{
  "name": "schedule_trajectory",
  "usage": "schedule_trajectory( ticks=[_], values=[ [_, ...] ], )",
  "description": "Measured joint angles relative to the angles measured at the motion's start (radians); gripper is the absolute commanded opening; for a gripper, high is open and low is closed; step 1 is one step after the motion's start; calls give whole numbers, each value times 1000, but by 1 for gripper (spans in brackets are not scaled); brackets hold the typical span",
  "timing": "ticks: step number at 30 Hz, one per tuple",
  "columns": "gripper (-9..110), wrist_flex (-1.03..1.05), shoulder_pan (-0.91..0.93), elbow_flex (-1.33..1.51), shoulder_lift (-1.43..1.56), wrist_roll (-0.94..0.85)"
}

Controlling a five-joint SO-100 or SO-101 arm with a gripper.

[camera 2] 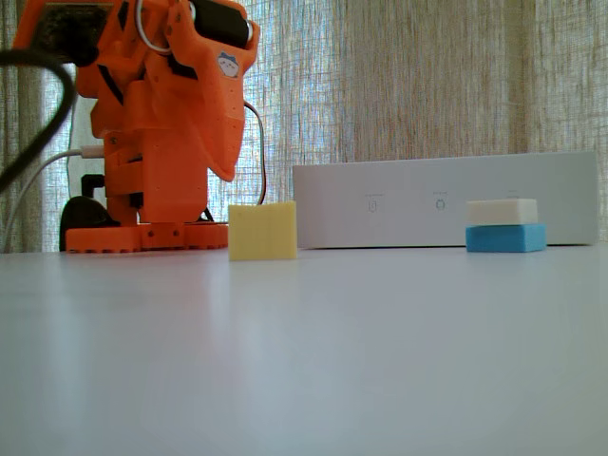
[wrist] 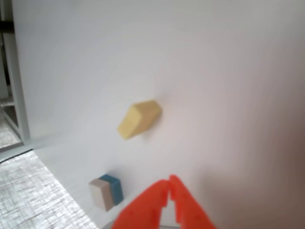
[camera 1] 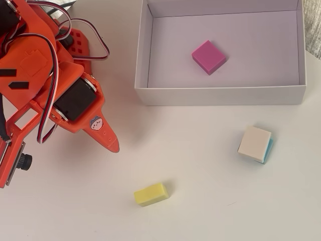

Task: Grasp the pink cuboid and put it in the bin.

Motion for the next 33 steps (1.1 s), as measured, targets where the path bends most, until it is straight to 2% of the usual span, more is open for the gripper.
schedule_trajectory(
  ticks=[33],
  values=[
    [-8,0,0,0,0,0]
  ],
)
